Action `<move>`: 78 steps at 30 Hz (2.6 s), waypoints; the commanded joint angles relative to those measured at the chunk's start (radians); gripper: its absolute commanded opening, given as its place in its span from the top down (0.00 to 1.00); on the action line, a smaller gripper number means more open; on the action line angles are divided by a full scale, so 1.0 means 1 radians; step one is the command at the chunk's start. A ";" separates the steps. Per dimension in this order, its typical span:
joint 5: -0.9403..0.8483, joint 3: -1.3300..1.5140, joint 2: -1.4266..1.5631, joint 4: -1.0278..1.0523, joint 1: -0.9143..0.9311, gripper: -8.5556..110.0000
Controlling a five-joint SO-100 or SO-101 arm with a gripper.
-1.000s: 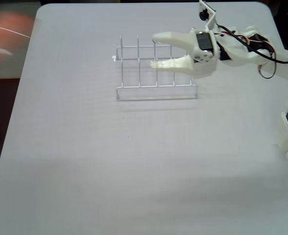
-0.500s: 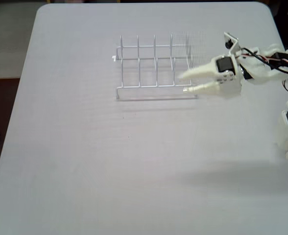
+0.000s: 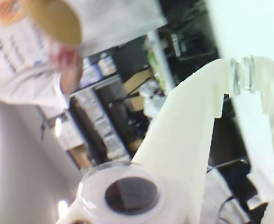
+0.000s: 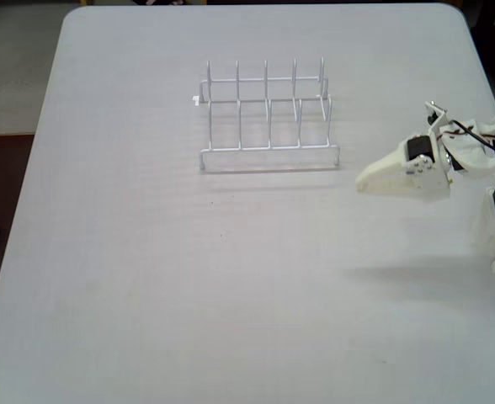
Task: Would you please take all the plates for me?
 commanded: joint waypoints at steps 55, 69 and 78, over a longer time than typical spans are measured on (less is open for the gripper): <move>-0.106 0.373 0.258 0.110 -0.012 0.93; -0.104 0.373 0.258 0.110 -0.012 0.93; -0.104 0.373 0.258 0.110 -0.012 0.93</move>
